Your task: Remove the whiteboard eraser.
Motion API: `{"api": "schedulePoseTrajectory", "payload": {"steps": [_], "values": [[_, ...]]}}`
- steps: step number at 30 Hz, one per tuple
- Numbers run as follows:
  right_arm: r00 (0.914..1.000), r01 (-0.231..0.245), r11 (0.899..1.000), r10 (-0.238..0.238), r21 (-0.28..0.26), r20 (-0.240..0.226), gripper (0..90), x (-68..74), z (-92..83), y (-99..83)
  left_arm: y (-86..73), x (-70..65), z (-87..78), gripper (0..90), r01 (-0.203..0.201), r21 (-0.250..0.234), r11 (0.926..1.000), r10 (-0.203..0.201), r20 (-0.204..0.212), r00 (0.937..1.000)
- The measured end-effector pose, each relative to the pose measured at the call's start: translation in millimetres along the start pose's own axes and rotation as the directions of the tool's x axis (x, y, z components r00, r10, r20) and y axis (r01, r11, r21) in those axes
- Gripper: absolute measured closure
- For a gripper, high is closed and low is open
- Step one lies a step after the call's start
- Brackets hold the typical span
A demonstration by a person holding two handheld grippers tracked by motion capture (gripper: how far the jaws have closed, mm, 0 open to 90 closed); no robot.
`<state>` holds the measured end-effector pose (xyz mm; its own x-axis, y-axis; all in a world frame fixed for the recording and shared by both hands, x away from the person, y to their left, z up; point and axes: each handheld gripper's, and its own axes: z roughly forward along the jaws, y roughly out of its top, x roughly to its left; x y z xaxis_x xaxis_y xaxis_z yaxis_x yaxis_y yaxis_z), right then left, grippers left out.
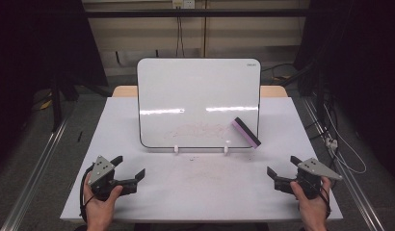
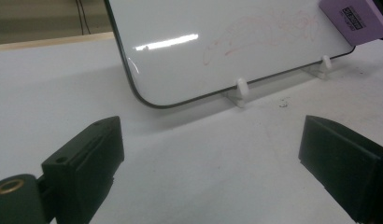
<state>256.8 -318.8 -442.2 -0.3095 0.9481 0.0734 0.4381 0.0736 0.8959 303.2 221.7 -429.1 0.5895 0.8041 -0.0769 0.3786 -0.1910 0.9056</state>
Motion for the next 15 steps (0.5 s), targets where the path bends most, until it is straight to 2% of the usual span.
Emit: {"api": "schedulePoseTrajectory", "payload": {"steps": [2, 15], "values": [[1.0000, -0.001, 1.000, 0.001, -0.001, -0.003, 4.7, -0.3, 0.0, 0.0, 0.2, -0.9, 0.5, 6.4, -0.006, 0.001, 1.0000, 0.006, 0.007, 1.0000], [0.9998, 0.006, 1.000, -0.006, 0.001, -0.021, 4.5, 0.6, 4.6, 0.7, -2.5, -2.9, 2.5, 5.9, -0.005, 0.007, 1.0000, 0.005, -0.023, 0.9997]]}}
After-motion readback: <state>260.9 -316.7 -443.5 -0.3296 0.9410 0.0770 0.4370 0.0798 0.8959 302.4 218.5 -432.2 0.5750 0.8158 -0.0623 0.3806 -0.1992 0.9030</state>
